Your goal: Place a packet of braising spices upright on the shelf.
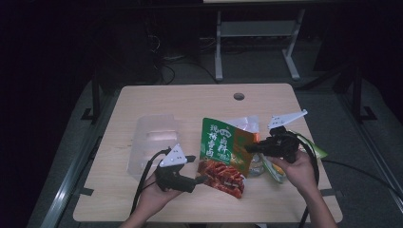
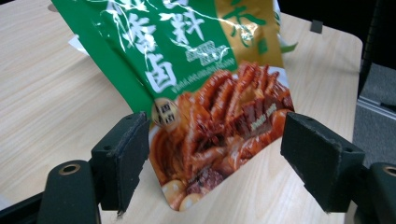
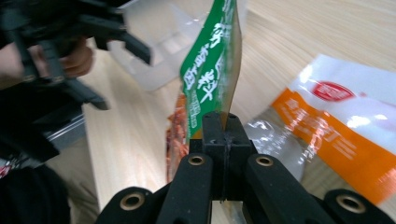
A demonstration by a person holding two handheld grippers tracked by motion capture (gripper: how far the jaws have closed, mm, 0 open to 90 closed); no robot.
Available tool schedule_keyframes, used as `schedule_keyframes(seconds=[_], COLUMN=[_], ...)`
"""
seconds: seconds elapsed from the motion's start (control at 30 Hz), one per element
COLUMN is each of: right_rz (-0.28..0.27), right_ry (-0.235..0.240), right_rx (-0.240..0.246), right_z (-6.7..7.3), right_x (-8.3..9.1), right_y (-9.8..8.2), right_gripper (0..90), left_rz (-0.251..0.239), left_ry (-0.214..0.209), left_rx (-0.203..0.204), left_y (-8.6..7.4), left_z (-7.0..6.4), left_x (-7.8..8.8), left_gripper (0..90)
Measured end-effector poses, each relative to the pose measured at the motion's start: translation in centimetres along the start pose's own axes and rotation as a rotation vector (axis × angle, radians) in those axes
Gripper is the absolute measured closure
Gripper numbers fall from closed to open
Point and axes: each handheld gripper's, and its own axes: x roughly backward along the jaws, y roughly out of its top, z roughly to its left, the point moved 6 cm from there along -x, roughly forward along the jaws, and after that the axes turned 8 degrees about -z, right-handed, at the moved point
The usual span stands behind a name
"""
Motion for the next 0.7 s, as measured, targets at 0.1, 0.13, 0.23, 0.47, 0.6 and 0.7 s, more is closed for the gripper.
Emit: schedule_keyframes(seconds=[0.1, 0.13, 0.23, 0.47, 0.6, 0.7], right_rz=[0.002, 0.001, -0.011, -0.015, -0.017, -0.007], right_ry=[0.004, 0.015, 0.025, 0.041, 0.053, 0.059], right_rx=[0.027, 0.030, 0.061, 0.076, 0.084, 0.082], right_z=[0.3, 0.5, 0.9, 1.0, 1.0, 0.7], right_x=[0.1, 0.2, 0.6, 0.8, 0.7, 0.6], right_y=[0.2, 0.3, 0.8, 1.1, 1.1, 1.0], right_gripper=[90.0, 90.0, 90.0, 90.0, 90.0, 90.0], left_rz=[0.005, 0.007, 0.014, 0.039, 0.048, 0.047], left_ry=[0.011, 0.024, 0.058, 0.076, 0.082, 0.076], left_rx=[-0.005, -0.005, 0.031, 0.068, 0.102, 0.152], left_y=[0.3, 0.5, 0.9, 1.5, 1.9, 1.9], left_z=[0.1, 0.2, 0.8, 1.7, 2.2, 2.9], left_x=[-0.3, -0.5, -1.0, -2.3, -2.8, -2.9], left_gripper=[23.2, 23.2, 23.5, 25.0, 36.0, 50.5])
